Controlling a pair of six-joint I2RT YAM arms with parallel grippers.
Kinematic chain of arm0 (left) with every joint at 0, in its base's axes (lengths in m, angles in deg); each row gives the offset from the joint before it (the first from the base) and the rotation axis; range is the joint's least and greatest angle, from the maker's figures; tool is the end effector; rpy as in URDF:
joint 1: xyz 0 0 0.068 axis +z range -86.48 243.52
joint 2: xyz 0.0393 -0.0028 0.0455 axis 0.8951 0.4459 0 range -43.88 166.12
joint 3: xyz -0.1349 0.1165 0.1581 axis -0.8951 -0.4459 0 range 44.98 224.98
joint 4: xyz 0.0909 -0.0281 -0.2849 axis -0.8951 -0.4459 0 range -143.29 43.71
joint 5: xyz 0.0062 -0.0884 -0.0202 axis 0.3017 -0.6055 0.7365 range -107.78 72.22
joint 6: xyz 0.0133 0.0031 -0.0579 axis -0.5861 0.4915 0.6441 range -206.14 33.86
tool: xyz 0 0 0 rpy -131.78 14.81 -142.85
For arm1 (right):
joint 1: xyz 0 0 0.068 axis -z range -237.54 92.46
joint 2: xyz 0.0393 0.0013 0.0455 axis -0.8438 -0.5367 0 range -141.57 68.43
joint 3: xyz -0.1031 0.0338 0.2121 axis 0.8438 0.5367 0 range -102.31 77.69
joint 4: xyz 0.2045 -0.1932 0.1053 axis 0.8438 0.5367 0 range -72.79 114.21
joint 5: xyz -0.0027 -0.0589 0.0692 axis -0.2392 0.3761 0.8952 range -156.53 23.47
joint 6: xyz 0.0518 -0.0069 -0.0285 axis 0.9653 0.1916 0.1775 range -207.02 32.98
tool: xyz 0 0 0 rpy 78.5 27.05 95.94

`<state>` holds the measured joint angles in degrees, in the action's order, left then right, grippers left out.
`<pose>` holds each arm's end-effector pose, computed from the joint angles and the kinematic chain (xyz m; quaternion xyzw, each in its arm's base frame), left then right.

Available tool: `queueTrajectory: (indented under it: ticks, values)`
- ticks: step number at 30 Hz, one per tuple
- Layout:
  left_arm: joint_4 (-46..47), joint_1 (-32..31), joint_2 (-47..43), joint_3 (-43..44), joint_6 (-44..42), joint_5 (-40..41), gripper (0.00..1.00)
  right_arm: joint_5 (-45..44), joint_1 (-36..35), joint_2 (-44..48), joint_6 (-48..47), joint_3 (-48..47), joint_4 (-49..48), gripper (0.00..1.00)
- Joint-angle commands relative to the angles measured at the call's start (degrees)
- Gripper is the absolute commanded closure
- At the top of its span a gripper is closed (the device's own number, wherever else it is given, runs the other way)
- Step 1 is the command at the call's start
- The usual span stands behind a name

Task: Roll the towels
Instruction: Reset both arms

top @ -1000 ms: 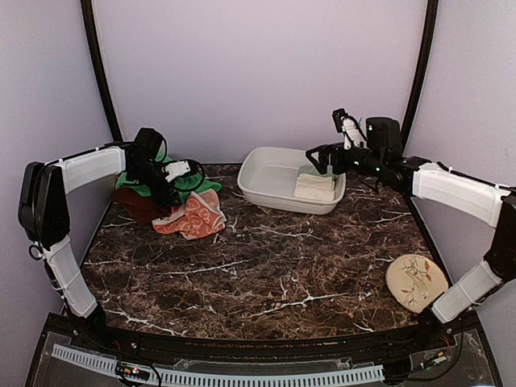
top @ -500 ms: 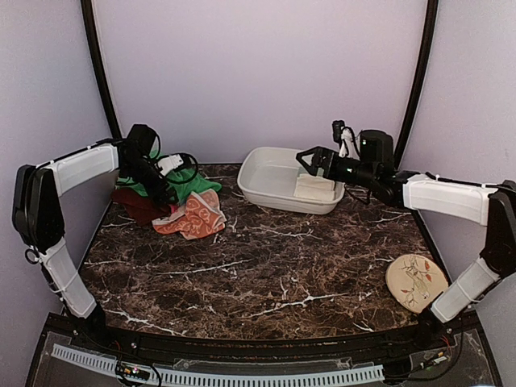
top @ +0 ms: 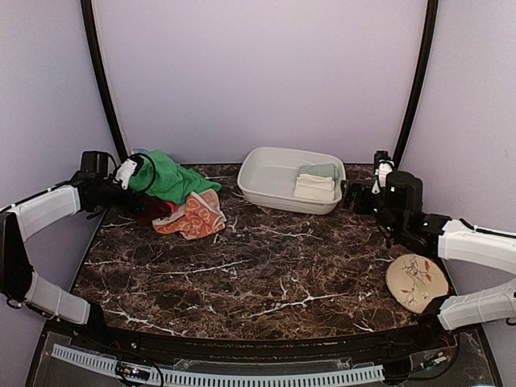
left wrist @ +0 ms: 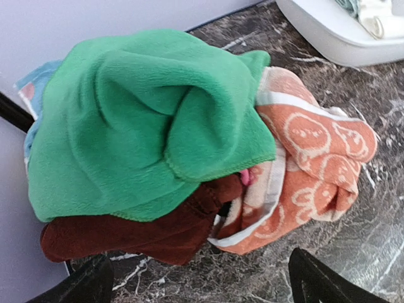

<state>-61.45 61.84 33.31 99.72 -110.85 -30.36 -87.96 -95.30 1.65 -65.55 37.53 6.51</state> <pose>0.3487 -0.0196 0.2110 0.2506 0.8573 -0.0087 0.4496 0.2652 0.1852 0.2170 -0.0003 0.7922 0.1636 0.5879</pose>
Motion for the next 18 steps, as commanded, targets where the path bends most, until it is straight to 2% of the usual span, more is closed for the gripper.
queueTrajectory:
  ticks: [1,3,5,6,11,12,15,18]
  values:
    - [22.3,1.4,-2.8,-9.7,9.1,-2.2,0.01,-26.3,1.7,9.3,-7.8,10.2,-9.9,0.0]
    - [30.5,1.5,-2.3,-14.5,10.7,-2.6,0.01,-31.8,2.9,11.4,-13.4,14.8,-12.3,0.0]
    - [39.1,1.7,-1.2,-19.2,12.7,-2.5,0.01,-39.3,4.8,13.2,-13.6,18.7,-14.7,0.0]
    - [43.1,1.7,-0.5,-21.7,13.8,-2.2,0.01,-40.3,6.1,15.0,-13.8,21.0,-17.0,0.0]
    - [67.7,1.9,2.3,-33.1,15.8,-0.1,0.01,-28.9,13.5,23.1,-25.9,33.4,-37.9,0.0]
    - [68.6,1.9,3.1,-33.5,16.1,1.4,0.01,-27.2,15.5,23.2,-26.2,34.4,-38.9,0.0]
    - [74.7,2.4,6.9,-35.8,17.5,4.9,0.01,-23.1,21.0,19.7,-21.4,35.0,-39.6,0.0]
    - [88.3,2.6,12.2,-40.0,18.9,6.8,0.01,-18.7,24.6,11.5,-20.2,35.8,-48.4,0.0]
